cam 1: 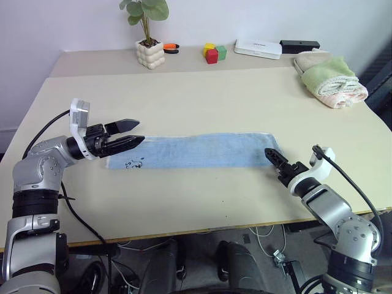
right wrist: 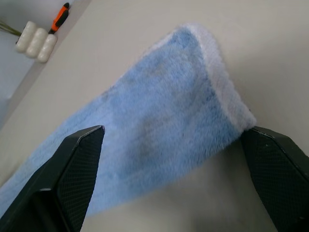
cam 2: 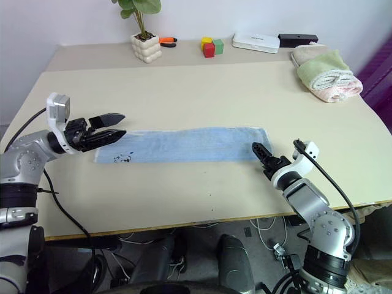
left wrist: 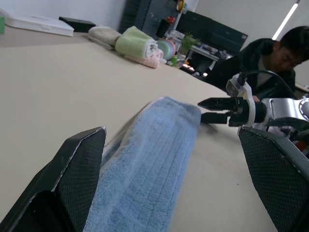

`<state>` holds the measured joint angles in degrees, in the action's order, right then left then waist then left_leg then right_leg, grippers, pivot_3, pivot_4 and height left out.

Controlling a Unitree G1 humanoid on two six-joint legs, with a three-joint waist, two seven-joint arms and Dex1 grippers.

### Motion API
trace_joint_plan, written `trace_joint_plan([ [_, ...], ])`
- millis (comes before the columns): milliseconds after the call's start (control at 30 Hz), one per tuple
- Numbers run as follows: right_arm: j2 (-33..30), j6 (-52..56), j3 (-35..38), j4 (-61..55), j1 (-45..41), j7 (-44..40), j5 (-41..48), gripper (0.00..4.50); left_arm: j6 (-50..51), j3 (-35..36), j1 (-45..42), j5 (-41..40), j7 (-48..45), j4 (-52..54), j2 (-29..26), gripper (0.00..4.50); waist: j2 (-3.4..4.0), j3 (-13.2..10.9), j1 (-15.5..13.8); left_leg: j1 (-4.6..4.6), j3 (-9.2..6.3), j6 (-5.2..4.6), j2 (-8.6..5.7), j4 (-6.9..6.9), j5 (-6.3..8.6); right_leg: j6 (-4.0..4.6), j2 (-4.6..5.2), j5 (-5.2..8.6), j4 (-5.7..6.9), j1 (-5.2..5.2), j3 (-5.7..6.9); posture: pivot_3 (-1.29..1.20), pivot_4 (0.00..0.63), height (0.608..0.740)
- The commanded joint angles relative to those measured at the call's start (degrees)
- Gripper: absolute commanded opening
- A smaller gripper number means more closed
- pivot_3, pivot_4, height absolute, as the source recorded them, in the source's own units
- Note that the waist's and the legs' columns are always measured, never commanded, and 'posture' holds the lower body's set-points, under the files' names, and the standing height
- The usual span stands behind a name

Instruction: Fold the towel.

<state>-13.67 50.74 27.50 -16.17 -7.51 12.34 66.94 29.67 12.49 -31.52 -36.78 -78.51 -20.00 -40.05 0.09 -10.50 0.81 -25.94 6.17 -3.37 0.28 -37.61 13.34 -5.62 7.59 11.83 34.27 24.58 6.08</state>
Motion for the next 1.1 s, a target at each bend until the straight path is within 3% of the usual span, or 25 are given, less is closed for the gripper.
trace_joint_plan([
  [33, 1.6, -3.0, 0.9, 3.9, -1.7, 2.7, -1.7, 3.98, -0.9, 2.0, 0.3, -1.0, 1.2, 2.6, 0.1, 4.5, -0.01, 0.0, 0.0, 0.0, 0.02, 0.01, 0.0, 0.01, -0.01, 0.0, 0.0, 0.0, 0.0, 0.0, 0.0, 0.0, 0.15, 0.74],
  [67, 1.5, -3.5, 0.6, 4.3, -2.2, 2.6, -2.4, 3.7, -0.9, 2.1, 0.6, -1.0, 1.5, 2.8, 0.1, 4.5, -0.01, 0.0, 0.0, 0.0, 0.02, 0.01, 0.0, 0.01, -0.01, 0.01, -0.01, -0.01, -0.01, -0.01, 0.01, 0.0, 0.15, 0.74],
  [300, 0.2, -5.0, 1.2, 5.0, -4.3, 3.2, -3.4, 0.15, -1.1, 2.6, 1.6, -1.4, 2.9, 3.9, 0.6, 4.5, 0.01, 0.0, -0.1, 0.01, 0.09, 0.07, 0.0, 0.12, -0.06, 0.02, -0.02, -0.02, 0.0, -0.04, 0.0, 0.0, 0.15, 0.74],
  [700, -15.6, -5.6, 3.1, 0.6, -0.1, -4.1, -12.1, 0.03, -3.9, 2.9, 1.2, -0.6, 3.4, 2.0, 1.7, 4.5, 0.02, 0.0, -0.2, -0.06, 0.16, 0.07, 0.03, 0.2, -0.11, -0.06, -0.23, -0.05, 0.01, -0.1, 0.01, 0.0, 0.15, 0.74],
  [833, -28.4, -8.4, -7.1, -4.9, -1.5, -13.1, -25.1, 0.03, -5.0, 2.3, -0.5, 0.2, 3.4, 0.1, 2.5, 4.5, 0.29, -0.1, -0.1, -0.07, 0.28, -0.05, 0.07, 0.16, -0.19, -0.16, -0.27, -0.12, 0.03, -0.03, -0.08, 0.0, 0.15, 0.74],
  [967, -31.7, -8.4, -16.9, -10.5, -4.4, -21.3, -28.8, 0.03, -5.5, 2.0, -1.2, 0.4, 3.2, -0.8, 2.6, 4.5, 0.08, 0.0, -0.1, -0.06, 0.24, -0.03, 0.3, 0.15, -0.21, -0.02, -0.47, -0.08, 0.01, -0.04, -0.07, 0.0, 0.15, 0.74],
  [1100, -31.0, -8.7, -23.9, -12.7, -7.4, -25.3, -33.0, 0.03, -5.4, 2.1, -1.2, 0.5, 3.4, -0.2, 2.7, 4.5, 0.08, 0.0, -0.5, -0.13, 0.21, -0.02, 0.33, 0.15, -0.22, -0.05, -0.5, -0.09, 0.0, -0.03, 0.0, 0.0, 0.15, 0.74],
])
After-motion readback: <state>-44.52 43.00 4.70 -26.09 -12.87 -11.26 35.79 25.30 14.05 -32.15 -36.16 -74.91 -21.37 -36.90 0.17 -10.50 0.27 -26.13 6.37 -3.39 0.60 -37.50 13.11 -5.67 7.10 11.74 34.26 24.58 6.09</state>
